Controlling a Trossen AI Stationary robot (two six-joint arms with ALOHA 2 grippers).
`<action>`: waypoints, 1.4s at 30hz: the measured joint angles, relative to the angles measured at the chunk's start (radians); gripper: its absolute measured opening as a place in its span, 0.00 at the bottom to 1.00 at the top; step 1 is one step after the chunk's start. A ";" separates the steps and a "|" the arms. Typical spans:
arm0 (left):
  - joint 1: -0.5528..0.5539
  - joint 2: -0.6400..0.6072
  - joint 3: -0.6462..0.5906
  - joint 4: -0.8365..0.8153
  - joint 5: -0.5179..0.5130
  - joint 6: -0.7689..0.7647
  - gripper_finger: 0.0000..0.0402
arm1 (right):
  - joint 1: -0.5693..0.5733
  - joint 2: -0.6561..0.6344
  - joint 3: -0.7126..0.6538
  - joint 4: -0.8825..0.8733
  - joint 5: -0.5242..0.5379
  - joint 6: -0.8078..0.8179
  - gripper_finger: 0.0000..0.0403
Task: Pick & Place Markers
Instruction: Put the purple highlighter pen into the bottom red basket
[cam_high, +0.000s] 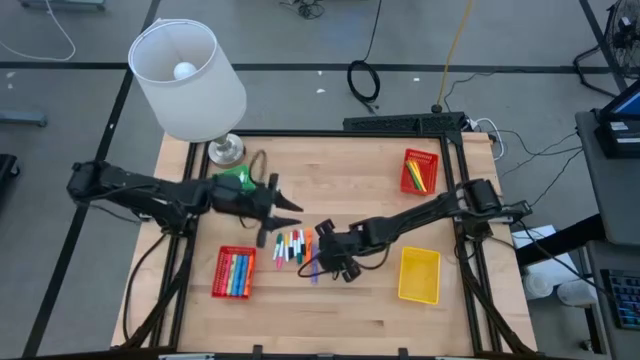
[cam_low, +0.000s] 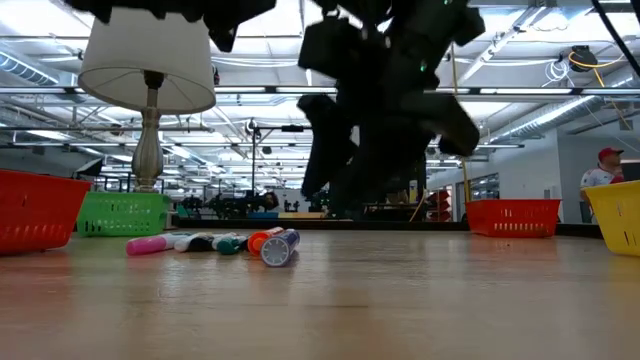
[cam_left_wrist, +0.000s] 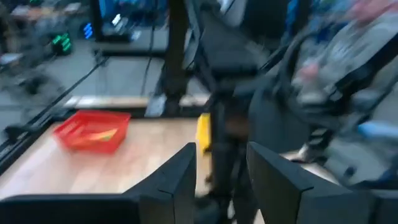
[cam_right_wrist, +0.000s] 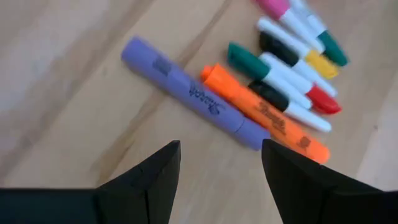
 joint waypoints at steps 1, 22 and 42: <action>0.029 -0.011 -0.029 0.048 0.051 -0.007 0.36 | -0.002 0.013 0.001 0.001 0.000 -0.016 0.53; 0.116 -0.136 -0.196 0.229 0.225 0.012 0.36 | -0.061 0.096 0.001 0.153 -0.231 -0.095 0.52; 0.116 -0.132 -0.196 0.217 0.216 0.010 0.36 | -0.074 0.146 -0.012 0.011 -0.258 0.104 0.41</action>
